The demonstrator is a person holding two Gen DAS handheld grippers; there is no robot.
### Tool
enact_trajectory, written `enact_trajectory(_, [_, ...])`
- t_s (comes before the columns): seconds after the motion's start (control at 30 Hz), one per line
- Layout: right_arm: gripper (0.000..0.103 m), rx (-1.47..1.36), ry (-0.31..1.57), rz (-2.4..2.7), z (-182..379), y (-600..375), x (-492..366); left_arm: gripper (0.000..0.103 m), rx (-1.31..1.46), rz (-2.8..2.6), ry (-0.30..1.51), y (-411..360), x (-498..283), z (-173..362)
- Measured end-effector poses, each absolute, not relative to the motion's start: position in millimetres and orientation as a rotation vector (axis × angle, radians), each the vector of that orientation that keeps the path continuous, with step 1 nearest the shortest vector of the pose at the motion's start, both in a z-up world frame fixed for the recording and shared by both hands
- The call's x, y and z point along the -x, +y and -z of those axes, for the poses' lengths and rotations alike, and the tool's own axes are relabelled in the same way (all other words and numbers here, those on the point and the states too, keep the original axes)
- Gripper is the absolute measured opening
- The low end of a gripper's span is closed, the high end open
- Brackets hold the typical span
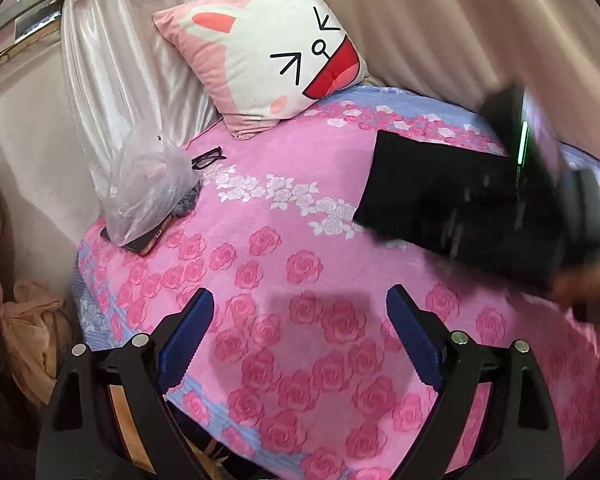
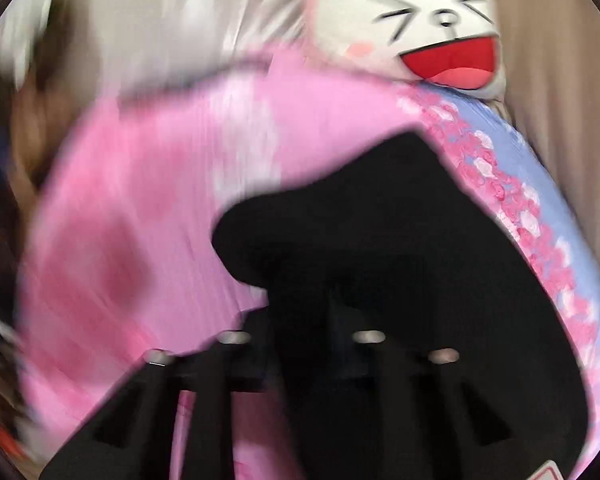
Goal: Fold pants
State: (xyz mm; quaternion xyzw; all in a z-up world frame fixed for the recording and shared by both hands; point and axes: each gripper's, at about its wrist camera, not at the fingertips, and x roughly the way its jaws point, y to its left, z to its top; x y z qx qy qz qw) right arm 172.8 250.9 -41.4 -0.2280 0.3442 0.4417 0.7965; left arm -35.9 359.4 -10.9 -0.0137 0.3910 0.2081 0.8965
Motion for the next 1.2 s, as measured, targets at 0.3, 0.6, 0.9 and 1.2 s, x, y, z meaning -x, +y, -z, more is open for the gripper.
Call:
enact_trajectory(0.3, [0.056, 0.563, 0.795, -1.016, 82.9, 274.1, -154.2, 0.088, -0.008, -0.206, 0.828, 299.5, 9.8, 26.5])
enact_trajectory(0.6, [0.055, 0.125, 0.695, -0.772, -5.8, 25.1, -159.6, 0.087, -0.018, -0.097, 0.847, 257.6, 2.1, 33.0])
enact_trajectory(0.9, [0.055, -0.137, 0.807, 0.092, 68.8, -304.0, -75.5, 0.091, -0.149, 0.161, 0.804, 115.8, -34.7, 26.7])
enact_trajectory(1.2, [0.056, -0.461, 0.653, 0.344, 59.5, -500.6, -7.5, 0.095, -0.194, 0.327, 0.825, -24.8, -40.2, 33.2])
